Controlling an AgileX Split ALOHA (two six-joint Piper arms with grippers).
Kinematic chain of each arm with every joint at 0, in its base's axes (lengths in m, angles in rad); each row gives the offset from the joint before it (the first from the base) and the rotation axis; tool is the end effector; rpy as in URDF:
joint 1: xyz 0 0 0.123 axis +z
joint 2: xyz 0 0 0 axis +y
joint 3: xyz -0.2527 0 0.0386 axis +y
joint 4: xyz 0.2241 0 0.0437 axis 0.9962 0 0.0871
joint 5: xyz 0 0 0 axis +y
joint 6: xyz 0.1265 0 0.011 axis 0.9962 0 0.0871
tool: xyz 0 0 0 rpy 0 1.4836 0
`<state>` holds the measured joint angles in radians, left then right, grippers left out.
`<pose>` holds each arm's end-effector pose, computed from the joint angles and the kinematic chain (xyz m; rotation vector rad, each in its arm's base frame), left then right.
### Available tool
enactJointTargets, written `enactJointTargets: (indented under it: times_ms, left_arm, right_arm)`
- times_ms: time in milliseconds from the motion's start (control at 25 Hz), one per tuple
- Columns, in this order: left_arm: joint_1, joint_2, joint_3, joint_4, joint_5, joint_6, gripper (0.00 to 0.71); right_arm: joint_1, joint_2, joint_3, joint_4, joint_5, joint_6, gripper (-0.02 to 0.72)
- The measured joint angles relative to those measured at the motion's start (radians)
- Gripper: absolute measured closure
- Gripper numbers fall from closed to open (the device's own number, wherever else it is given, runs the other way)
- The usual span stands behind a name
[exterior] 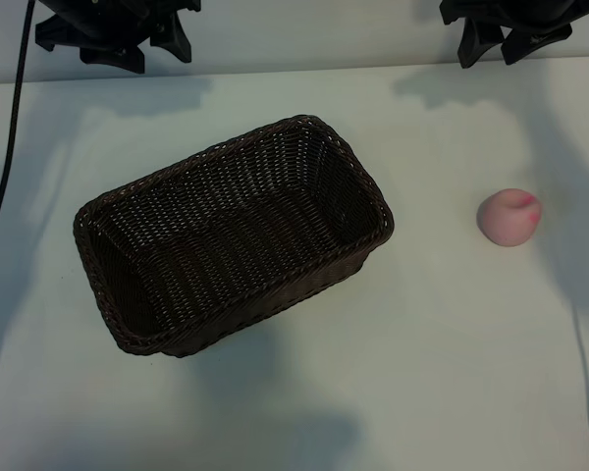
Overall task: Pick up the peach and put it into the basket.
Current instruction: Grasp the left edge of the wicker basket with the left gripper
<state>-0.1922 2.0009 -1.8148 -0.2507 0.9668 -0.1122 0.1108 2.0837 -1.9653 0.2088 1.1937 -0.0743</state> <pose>0.4176 -0.1077 0.2302 -0.0126 2.6495 -0.4232 0.4231 0.0717 0.2243 -0.1976 2.7784 0.2989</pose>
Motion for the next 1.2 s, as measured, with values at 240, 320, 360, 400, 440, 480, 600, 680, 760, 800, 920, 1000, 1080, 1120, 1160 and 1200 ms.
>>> enactJointTargets:
  times_ms: [240,320,360,400,440,480,600,680,760,800,920,1000,1080,1120,1160,1200]
  left_arm:
    - [0.000,-0.007,0.010,0.110,0.159,-0.052,0.182]
    - [0.000,-0.035,0.049,0.135,0.162,-0.066,0.182]
    - [0.000,-0.056,0.081,0.142,0.158,-0.071,0.183]
    - [0.000,-0.085,0.118,0.145,0.148,-0.077,0.182]
    - [0.000,-0.119,0.153,0.145,0.135,-0.085,0.182]
    - [0.000,-0.157,0.198,0.145,0.120,-0.095,0.183]
    - [-0.009,-0.275,0.347,0.147,0.062,-0.121,0.183]
    - [-0.017,-0.356,0.458,0.145,0.009,-0.150,0.183]
    - [-0.022,-0.444,0.555,0.147,-0.036,-0.190,0.183]
    - [-0.026,-0.478,0.605,0.150,-0.055,-0.213,0.183]
    - [-0.027,-0.580,0.730,0.161,-0.090,-0.285,0.184]
    - [-0.029,-0.627,0.804,0.196,-0.101,-0.354,0.184]
    - [-0.029,-0.645,0.881,0.242,-0.116,-0.444,0.184]
    - [-0.029,-0.648,0.919,0.258,-0.132,-0.478,0.184]
    - [-0.029,-0.648,0.950,0.280,-0.151,-0.513,0.184]
    - [-0.029,-0.644,0.985,0.296,-0.174,-0.547,0.184]
  right_arm:
    - [0.000,0.000,0.000,0.000,-0.003,0.000,0.200]
    - [0.000,0.000,0.000,0.000,-0.002,0.000,0.200]
    - [0.000,0.000,0.000,0.000,-0.002,0.000,0.200]
    - [0.000,0.000,0.000,0.000,-0.002,0.000,0.200]
    - [0.000,0.000,0.000,0.000,-0.002,0.000,0.200]
    - [0.000,0.000,0.000,0.000,-0.002,0.000,0.200]
    - [0.000,0.000,0.000,0.000,-0.002,0.000,0.200]
    - [0.000,0.000,0.000,0.000,-0.002,0.000,0.200]
    - [0.000,0.000,0.000,0.000,-0.002,0.000,0.200]
    - [0.000,0.000,0.000,0.000,-0.002,0.000,0.200]
    - [0.000,0.000,0.000,0.000,-0.002,0.000,0.200]
    - [0.000,0.000,0.000,0.000,-0.001,0.000,0.200]
    - [0.000,0.000,0.000,0.000,0.000,0.000,0.200]
    - [0.000,0.000,0.000,0.000,0.000,0.000,0.200]
    - [0.000,0.000,0.000,0.000,0.000,0.000,0.200]
    - [0.000,0.000,0.000,0.000,0.001,0.000,0.200]
